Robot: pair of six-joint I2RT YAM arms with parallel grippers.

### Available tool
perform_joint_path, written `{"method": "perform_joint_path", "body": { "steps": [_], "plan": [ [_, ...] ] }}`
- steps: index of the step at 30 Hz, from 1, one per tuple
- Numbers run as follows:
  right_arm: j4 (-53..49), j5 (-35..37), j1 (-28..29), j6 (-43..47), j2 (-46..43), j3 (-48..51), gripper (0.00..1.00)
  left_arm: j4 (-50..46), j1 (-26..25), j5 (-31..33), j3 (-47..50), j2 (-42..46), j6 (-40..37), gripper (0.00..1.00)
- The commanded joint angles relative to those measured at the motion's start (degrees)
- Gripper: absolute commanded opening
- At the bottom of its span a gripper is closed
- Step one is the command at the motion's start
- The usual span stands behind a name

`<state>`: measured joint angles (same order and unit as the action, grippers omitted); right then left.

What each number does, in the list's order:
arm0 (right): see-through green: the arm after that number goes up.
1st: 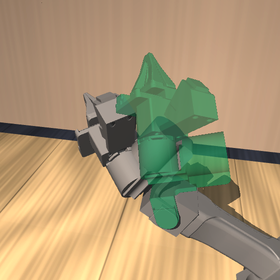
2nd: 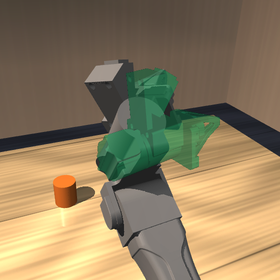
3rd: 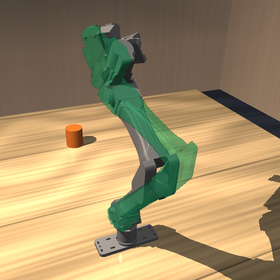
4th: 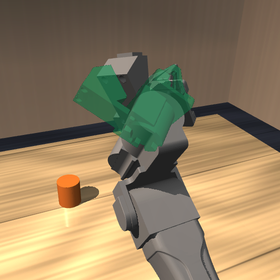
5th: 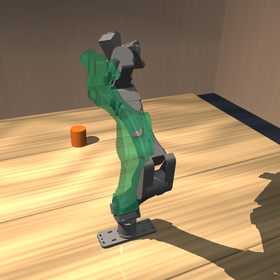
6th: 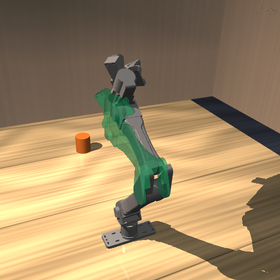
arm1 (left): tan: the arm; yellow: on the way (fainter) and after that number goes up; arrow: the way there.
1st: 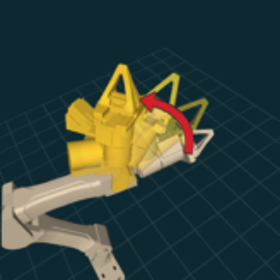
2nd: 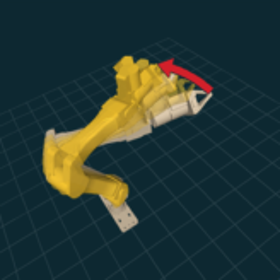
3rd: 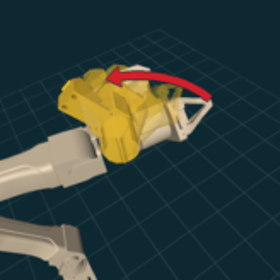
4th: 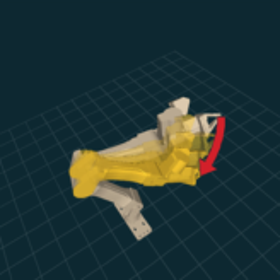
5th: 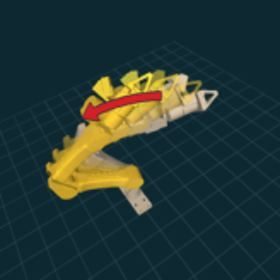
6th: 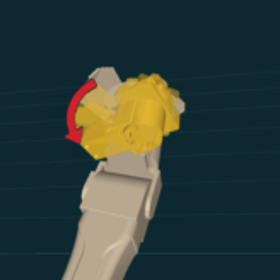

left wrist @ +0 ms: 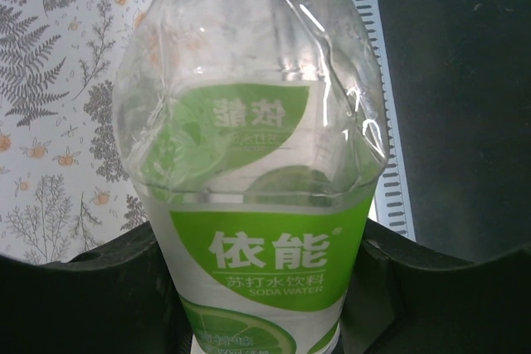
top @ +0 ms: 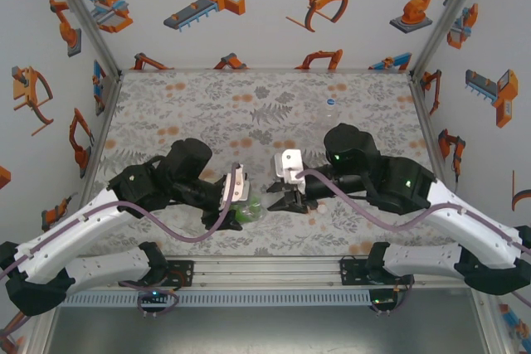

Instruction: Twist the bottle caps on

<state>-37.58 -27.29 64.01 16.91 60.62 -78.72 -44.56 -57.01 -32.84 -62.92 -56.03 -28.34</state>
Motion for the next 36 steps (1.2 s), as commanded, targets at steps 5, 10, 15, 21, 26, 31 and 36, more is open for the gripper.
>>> {"method": "perform_joint_path", "body": {
  "steps": [5, 10, 15, 21, 26, 31, 36],
  "plan": [
    [9.8, 16.0, 0.1, -43.0, -0.9, 6.3, 0.00, 4.0, -0.2, 6.4, 0.6, 2.6, 0.3, 0.00],
    [4.0, 25.7, 0.1, -68.4, -1.3, 7.4, 0.00, 5.8, -0.2, 8.8, 1.6, 3.6, 0.4, 0.00],
    [-0.5, 31.7, 0.1, -90.8, -4.0, 11.3, 0.07, 5.6, -0.2, 11.9, 1.7, 3.4, 0.4, 0.00],
    [1.7, 33.2, 0.0, -92.6, -5.5, 11.3, 0.46, 4.8, -0.2, 12.8, 1.8, 2.1, 0.3, 0.00],
    [1.7, 33.5, 0.0, -90.1, -5.0, 10.0, 0.46, 4.4, -0.2, 12.3, 1.1, 0.5, 0.3, 0.00],
    [1.8, 32.7, -0.1, -89.8, -4.4, 10.1, 0.42, 4.3, -0.2, 12.2, 0.7, -0.1, 0.5, 0.00],
    [3.6, 31.6, -0.3, -89.8, -4.3, 11.0, 0.42, 4.6, -0.2, 11.9, 0.2, -0.1, 0.6, 0.00]
  ]
}}
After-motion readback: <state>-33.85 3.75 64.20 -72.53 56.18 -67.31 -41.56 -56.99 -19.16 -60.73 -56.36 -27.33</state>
